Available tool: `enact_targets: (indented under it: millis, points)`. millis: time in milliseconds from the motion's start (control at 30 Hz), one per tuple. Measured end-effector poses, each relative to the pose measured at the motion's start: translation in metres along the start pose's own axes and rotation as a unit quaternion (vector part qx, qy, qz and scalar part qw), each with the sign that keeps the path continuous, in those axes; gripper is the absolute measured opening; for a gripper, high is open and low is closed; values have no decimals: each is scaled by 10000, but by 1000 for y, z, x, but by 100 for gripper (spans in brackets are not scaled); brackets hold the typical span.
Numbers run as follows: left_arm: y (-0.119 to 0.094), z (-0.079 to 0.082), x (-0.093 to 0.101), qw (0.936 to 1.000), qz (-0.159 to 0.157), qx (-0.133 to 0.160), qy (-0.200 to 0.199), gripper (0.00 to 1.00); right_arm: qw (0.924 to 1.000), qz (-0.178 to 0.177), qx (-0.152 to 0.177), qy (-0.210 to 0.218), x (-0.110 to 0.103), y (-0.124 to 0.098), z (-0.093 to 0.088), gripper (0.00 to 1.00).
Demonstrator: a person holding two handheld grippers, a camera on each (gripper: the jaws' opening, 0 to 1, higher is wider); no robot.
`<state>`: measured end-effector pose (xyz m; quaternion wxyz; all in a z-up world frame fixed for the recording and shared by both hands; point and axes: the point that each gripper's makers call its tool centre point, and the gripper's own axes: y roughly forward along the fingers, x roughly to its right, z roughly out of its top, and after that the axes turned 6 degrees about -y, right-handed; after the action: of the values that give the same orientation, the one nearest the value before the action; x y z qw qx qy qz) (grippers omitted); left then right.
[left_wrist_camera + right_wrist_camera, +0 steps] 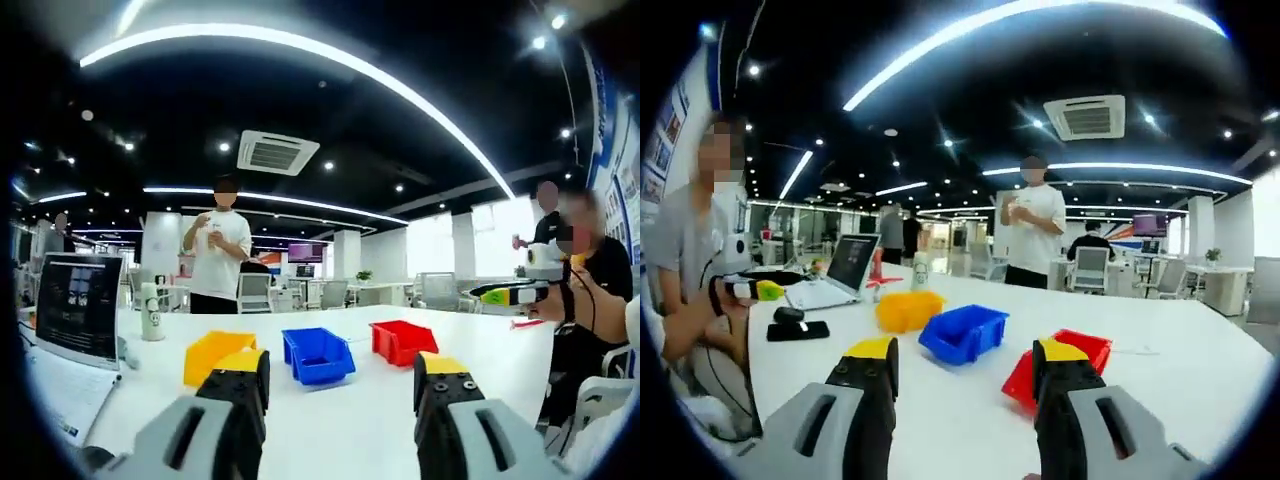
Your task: Take apart the toy blocks one by one and place each separated block into its matching bin, sorting the blocks by their type until all the connected pieces are disassembled and separated into the correct bins
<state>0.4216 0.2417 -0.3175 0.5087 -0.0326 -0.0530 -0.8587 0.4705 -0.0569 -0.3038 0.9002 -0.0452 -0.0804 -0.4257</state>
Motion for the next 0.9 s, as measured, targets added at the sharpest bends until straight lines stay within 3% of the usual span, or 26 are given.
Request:
enact_targets:
  millis: [267, 533, 900]
  points:
    - [1, 2, 8, 10000, -59, -3, -9, 59, 10000, -51, -71, -1, -7, -31, -15, 54]
    - [-5, 6, 15, 9999, -99, 88, -40, 59, 9998, -125, -147, 86, 0, -33, -20, 52]
    - [-2, 2, 18, 9999, -140, 5, -17, 59, 9997, -123, -177, 65, 0, -33, -21, 52]
